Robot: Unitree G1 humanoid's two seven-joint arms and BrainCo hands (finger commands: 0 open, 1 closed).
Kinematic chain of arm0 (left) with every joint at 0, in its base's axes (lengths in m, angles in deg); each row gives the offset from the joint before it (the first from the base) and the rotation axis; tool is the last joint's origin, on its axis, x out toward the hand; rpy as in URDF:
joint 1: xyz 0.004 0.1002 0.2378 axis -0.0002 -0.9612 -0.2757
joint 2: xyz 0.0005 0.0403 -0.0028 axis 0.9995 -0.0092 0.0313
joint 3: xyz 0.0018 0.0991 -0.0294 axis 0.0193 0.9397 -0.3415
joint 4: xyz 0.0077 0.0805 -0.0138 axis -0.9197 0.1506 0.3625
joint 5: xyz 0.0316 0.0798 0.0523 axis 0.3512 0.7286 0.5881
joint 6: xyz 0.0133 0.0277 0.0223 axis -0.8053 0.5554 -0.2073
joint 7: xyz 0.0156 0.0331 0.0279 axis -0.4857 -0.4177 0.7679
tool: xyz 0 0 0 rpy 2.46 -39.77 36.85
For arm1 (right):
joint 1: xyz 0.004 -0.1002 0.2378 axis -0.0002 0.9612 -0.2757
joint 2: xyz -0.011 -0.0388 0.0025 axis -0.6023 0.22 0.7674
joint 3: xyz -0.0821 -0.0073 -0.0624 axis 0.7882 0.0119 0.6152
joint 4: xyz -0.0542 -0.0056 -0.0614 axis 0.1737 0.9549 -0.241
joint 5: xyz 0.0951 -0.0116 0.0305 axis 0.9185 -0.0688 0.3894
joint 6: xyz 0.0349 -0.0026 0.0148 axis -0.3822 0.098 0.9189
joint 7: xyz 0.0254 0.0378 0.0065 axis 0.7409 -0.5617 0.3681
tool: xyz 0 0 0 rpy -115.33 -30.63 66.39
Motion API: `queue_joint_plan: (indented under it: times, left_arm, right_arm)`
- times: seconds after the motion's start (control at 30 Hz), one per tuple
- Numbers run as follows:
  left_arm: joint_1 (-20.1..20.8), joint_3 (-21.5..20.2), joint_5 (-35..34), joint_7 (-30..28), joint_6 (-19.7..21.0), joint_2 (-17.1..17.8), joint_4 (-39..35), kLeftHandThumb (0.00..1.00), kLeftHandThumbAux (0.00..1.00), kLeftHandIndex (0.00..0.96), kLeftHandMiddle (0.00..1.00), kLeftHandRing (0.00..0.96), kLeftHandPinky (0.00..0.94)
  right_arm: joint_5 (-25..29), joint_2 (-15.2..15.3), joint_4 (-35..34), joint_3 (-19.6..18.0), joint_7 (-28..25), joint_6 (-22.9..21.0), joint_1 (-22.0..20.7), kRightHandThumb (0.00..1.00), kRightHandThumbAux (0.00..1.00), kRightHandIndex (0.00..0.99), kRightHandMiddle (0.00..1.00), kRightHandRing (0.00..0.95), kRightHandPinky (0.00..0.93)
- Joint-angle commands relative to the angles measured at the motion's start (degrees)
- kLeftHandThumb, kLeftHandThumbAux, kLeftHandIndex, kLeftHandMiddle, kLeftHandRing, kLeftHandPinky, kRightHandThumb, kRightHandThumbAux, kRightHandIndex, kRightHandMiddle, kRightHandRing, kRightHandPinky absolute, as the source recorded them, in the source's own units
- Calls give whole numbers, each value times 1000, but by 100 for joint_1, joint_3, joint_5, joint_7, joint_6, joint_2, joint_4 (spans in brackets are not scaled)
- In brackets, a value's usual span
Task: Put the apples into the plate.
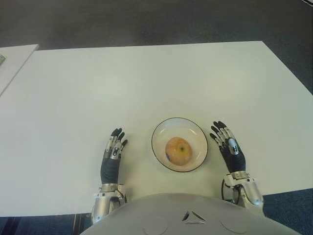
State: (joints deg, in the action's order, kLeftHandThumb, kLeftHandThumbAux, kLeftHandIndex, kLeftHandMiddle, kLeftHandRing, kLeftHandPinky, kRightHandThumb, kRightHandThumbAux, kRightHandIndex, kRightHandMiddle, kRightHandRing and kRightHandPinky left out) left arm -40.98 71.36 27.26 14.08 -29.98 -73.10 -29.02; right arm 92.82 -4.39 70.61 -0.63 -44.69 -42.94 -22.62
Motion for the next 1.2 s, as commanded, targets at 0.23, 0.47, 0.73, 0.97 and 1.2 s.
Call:
queue_joint_plan:
  times: [0.23,0.47,0.73,0.97,1.2]
  left_arm:
    - [273,-156,-95,-75,-334,-321,787,79,321,0,0,0,2]
    - [466,-222,28,38,-620,-422,1167,53,317,0,0,0,27]
    - [405,-101,256,67,-669,-422,1254,34,304,0,0,0,10]
    - [192,24,538,169,-551,-347,913,31,313,0,0,0,2]
    - [72,124,742,206,-315,-254,554,32,324,0,0,0,0]
  right_arm:
    - [-122,-107,540,131,113,135,-35,27,317,0,19,0,0]
    - [-323,-165,841,225,294,366,-108,25,332,0,19,0,0]
    - [-504,-218,1009,344,447,557,-117,26,344,0,9,0,0]
    - [-554,-211,1147,379,527,632,-156,24,349,0,0,0,0]
    - [-572,-195,1207,395,567,728,-162,19,361,0,0,0,0]
